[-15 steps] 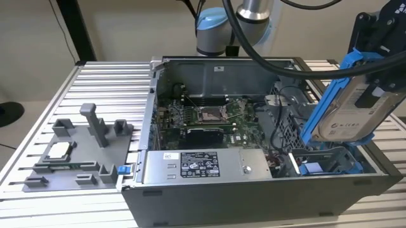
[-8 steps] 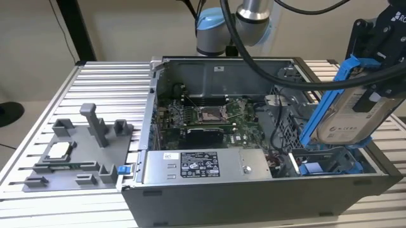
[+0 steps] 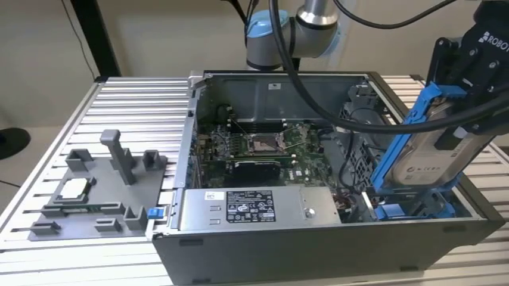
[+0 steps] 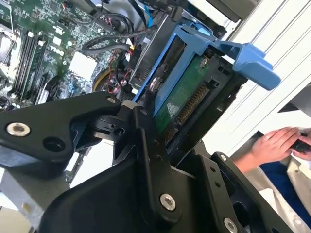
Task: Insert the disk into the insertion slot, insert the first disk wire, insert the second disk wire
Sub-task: 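Insert the disk into the insertion slot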
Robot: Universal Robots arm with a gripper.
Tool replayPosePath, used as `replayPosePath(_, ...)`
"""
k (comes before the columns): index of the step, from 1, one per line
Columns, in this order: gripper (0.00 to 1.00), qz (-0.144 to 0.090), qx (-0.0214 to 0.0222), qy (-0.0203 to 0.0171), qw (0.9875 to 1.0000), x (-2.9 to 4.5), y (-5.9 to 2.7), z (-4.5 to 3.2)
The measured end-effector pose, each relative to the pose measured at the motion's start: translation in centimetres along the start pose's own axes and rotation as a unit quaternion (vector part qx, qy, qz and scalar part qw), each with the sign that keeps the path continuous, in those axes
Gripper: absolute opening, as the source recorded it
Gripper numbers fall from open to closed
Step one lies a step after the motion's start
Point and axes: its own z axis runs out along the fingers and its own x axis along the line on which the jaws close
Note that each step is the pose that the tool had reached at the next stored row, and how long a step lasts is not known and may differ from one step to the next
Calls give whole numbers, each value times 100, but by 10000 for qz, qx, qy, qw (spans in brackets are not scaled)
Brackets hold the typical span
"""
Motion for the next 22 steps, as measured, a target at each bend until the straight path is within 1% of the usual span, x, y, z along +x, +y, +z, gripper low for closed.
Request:
replayPosePath(3, 0, 1, 0, -1, 10000, 0, 16, 29)
replayPosePath(7, 0, 0, 0, 0, 10000, 6, 12, 47)
replayPosePath(14, 0, 1, 0, -6, 10000, 126, 0, 63)
replayPosePath(17, 0, 5, 0, -6, 10000, 126, -5, 99)
replayPosePath(22, 0, 17, 0, -7, 10000, 100, -15, 178)
